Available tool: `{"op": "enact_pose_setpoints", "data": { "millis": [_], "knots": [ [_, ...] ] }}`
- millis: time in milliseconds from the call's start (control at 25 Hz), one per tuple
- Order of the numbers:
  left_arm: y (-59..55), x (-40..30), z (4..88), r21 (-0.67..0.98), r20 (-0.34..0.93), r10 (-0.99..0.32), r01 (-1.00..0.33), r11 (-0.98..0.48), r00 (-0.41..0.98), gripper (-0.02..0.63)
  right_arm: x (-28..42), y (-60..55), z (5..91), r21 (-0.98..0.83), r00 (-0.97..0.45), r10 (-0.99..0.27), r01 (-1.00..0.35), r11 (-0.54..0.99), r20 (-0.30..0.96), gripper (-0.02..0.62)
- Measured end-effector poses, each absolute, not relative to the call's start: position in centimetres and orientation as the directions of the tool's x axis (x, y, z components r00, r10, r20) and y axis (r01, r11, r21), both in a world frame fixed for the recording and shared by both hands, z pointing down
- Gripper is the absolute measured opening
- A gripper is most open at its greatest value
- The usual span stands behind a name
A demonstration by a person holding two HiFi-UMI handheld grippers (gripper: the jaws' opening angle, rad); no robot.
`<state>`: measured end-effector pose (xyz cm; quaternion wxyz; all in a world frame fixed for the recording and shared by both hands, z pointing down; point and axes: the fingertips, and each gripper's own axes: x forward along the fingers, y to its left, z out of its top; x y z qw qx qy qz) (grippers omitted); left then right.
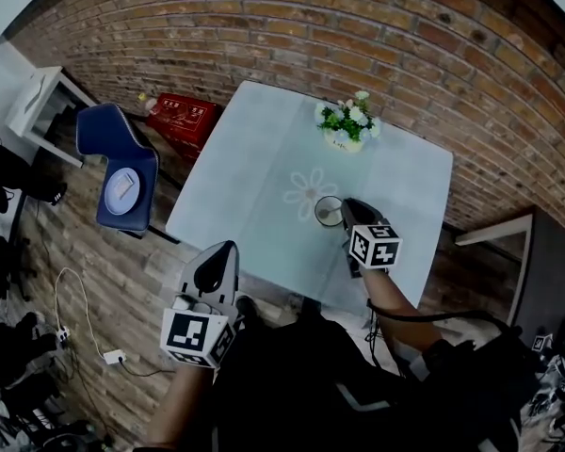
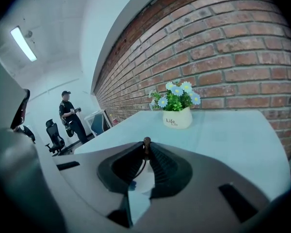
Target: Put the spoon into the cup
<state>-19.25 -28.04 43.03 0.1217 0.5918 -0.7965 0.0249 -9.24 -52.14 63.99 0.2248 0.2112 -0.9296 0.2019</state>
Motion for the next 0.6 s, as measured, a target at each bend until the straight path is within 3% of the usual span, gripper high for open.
{"op": "enact_pose_setpoints", "data": {
  "millis": [120, 200, 600],
  "knots": [
    [-27.8, -19.3, 43.1, 0.11, 0.225, -0.938, -0.949, 0.294, -0.265, 0.008, -9.4, -52.1, 64.0, -0.259, -0.802, -0.308, -0.486, 0.835, 0.512, 0.061],
    [-27.8, -19.3, 43.0, 0.109, 0.216, -0.943, -0.953, 0.282, -0.254, 0.008, -9.4, -52.1, 63.7, -0.25, -0.803, -0.312, -0.484, 0.838, 0.508, 0.133],
    [-29.1, -19.5, 42.5, 0.132, 0.173, -0.978, -0.981, 0.144, -0.12, 0.008, -7.2, -52.1, 57.4, -0.182, -0.791, -0.439, -0.55, 0.815, 0.425, 0.149]
  ]
}}
